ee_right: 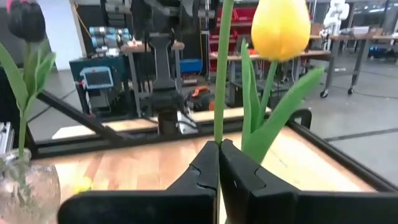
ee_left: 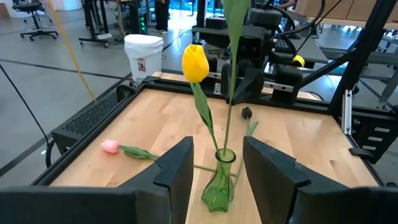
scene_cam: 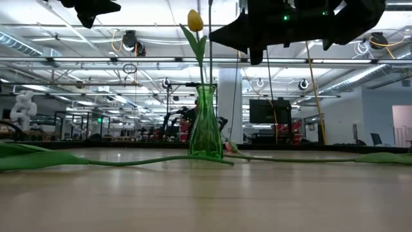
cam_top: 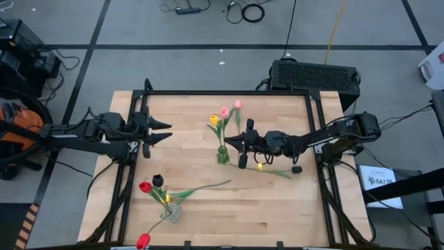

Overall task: Sort flowers into vase by color
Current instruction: Put the bottom pink tulip into the green vase

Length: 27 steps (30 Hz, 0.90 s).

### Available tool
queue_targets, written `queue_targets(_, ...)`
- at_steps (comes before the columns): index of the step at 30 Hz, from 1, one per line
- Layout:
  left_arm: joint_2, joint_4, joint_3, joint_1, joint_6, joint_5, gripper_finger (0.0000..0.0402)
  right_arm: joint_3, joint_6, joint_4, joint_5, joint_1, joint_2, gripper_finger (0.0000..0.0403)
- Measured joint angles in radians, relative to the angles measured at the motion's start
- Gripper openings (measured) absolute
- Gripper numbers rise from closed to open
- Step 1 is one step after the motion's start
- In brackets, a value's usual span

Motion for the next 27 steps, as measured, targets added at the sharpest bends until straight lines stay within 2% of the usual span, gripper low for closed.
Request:
queue_targets(7,0.000,0.000,0.000,0.000,0.001,0.004,0.0145,0.000,0.076,-0.115,0.003,0.000,0.000,0.0000)
queue_targets(12,0.000,0.000,0.000,0.000,0.001,0.004,0.0145,0.000,0.078,-0.129,0.005,0.000,0.000,0.0006)
queue_targets(22,0.000,-0.001,0.000,0.000,0.001,0.004,0.0145,0.000,0.078,-0.174,0.003,0.000,0.000,0.0080)
queue_targets(27,0.000,-0.001,0.000,0.000,0.001,0.004,0.0145,0.000,0.077,-0.172,0.003,0.000,0.000,0.0102)
